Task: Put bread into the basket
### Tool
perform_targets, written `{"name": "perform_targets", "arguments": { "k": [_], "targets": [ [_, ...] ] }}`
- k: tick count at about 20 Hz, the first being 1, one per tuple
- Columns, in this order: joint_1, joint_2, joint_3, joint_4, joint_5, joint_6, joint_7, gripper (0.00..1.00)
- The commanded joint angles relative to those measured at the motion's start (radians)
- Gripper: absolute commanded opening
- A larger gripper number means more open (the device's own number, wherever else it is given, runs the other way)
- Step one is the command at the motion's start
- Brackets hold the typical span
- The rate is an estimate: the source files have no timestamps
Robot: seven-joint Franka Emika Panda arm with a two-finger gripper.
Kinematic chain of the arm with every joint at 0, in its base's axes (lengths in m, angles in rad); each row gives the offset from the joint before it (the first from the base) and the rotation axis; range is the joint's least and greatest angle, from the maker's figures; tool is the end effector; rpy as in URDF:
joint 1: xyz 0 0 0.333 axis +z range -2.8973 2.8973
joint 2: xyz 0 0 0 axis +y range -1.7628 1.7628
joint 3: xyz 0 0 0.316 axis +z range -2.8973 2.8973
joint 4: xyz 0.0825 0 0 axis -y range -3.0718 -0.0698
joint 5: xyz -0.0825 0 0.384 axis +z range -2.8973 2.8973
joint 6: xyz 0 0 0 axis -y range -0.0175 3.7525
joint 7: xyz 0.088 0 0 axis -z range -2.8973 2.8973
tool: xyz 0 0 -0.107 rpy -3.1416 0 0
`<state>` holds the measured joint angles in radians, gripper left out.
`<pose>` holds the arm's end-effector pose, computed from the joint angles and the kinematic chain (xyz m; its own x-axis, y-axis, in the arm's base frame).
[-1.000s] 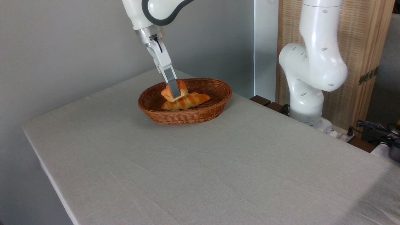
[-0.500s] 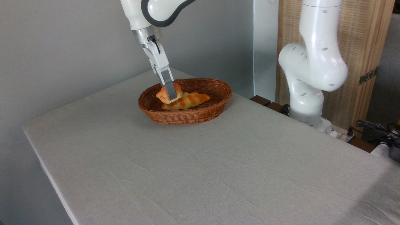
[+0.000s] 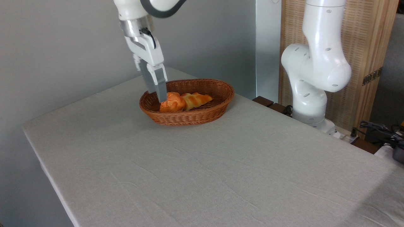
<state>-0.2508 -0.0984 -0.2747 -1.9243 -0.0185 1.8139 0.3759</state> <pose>0.4562 -0.2716 0.5284 0.6252 -0.7803 -0.0177 -0.7804 -0.6252 -0.0024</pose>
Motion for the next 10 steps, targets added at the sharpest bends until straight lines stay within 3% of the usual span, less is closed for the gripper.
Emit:
{"name": "perform_targets", "arguments": {
  "k": [1, 4, 5, 7, 10],
  "targets": [
    [-0.005, 0.003, 0.213, 0.138, 0.002, -0.059, 0.055, 1.00],
    [-0.002, 0.011, 0.302, 0.177, -0.002, -0.067, 0.162, 1.00],
    [0.020, 0.011, 0.311, 0.179, 0.003, -0.067, 0.188, 1.00],
    [0.115, 0.008, 0.278, 0.188, 0.002, -0.067, 0.199, 1.00],
    [0.174, 0.023, 0.252, 0.247, 0.003, -0.120, 0.198, 1.00]
  ]
}}
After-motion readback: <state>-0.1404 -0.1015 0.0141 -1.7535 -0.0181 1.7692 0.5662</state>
